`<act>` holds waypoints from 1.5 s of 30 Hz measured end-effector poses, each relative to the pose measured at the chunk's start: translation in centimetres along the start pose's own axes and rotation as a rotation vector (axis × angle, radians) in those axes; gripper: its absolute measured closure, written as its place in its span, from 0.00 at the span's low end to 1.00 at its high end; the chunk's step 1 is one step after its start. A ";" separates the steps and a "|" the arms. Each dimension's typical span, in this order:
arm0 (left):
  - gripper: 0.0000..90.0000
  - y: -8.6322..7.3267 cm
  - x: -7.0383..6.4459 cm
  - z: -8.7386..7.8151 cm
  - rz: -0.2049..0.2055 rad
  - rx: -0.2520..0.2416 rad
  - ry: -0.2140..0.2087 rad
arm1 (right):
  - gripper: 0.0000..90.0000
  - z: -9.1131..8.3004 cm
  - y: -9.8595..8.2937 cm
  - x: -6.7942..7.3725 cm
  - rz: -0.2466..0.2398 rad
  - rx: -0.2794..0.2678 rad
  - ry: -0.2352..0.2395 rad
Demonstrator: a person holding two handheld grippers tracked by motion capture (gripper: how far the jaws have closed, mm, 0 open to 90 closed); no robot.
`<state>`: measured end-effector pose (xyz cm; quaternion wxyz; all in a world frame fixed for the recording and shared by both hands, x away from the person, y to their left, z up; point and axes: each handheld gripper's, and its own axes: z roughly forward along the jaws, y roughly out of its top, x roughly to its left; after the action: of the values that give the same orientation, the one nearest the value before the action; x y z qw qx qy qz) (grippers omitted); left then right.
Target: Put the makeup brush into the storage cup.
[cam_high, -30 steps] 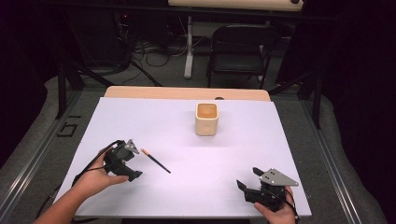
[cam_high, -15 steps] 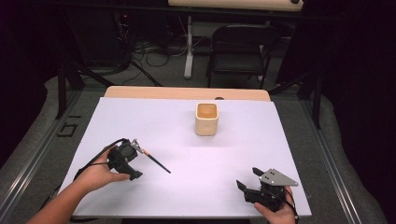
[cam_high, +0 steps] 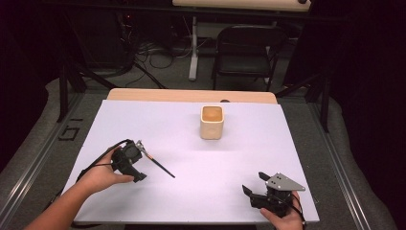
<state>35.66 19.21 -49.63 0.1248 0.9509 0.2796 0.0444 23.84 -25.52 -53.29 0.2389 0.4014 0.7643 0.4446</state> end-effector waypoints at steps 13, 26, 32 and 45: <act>0.33 2.4 -0.1 0.3 0.033 0.019 0.005 | 0.27 0.0 0.0 0.0 -0.003 0.003 0.003; 0.33 4.3 0.2 0.5 0.055 0.041 0.009 | 0.27 0.0 0.0 0.0 -0.004 0.008 0.004; 0.34 4.5 0.3 0.8 0.070 0.059 0.007 | 0.27 0.0 0.0 0.0 -0.005 0.008 0.005; 0.35 5.5 1.0 1.2 0.117 0.116 0.006 | 0.27 0.1 0.0 0.0 -0.007 0.006 0.007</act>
<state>39.52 15.03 -49.37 0.0658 0.9712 0.2258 0.0380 23.89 -25.49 -53.35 0.2365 0.3977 0.7678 0.4431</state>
